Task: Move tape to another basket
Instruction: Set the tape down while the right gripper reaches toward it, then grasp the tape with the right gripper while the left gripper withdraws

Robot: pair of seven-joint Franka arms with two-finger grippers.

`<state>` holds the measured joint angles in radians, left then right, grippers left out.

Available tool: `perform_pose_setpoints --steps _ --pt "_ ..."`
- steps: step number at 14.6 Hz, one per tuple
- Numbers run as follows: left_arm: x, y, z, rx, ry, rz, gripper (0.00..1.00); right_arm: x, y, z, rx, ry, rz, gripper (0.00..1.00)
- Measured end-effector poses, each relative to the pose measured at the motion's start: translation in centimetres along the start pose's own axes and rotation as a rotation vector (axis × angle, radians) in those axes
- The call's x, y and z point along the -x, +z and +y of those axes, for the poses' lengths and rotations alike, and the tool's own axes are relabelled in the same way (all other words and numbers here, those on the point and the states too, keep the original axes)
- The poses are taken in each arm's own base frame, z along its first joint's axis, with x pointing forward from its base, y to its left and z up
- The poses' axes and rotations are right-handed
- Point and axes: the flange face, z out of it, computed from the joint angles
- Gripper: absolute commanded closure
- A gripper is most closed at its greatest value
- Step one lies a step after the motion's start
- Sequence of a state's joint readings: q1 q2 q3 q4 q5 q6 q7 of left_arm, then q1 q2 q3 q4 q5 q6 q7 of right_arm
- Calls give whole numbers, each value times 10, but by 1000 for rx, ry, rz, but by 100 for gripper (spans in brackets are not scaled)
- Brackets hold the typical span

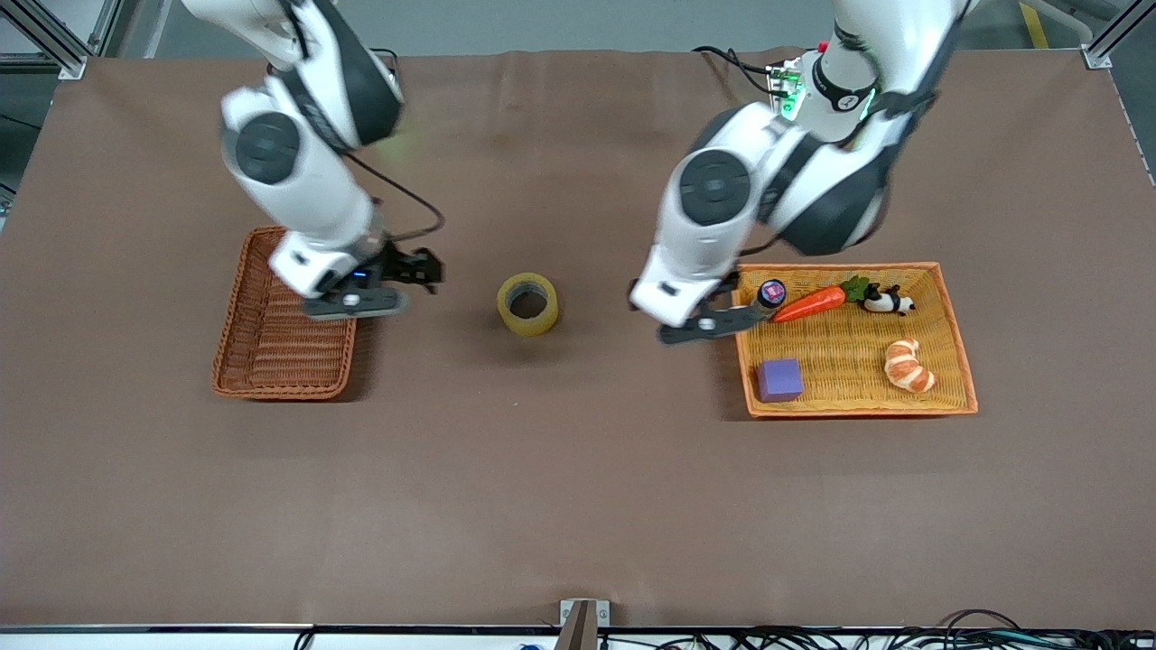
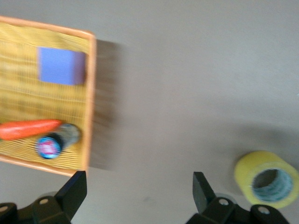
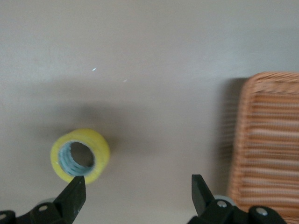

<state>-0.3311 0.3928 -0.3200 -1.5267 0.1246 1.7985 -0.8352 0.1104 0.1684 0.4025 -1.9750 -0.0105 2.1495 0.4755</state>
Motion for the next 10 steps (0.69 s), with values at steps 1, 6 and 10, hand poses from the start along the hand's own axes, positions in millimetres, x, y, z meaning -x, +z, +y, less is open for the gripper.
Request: perform_pose_setpoints --steps 1,6,10 --pt "-3 -11 -21 -21 12 -8 0 6 28 -19 -7 12 -4 0" --pt "-29 -74 -123 15 29 -12 2 49 139 -90 8 36 -31 0" --pt "-44 -103 -191 39 31 -8 4 55 186 -94 42 53 -25 0"
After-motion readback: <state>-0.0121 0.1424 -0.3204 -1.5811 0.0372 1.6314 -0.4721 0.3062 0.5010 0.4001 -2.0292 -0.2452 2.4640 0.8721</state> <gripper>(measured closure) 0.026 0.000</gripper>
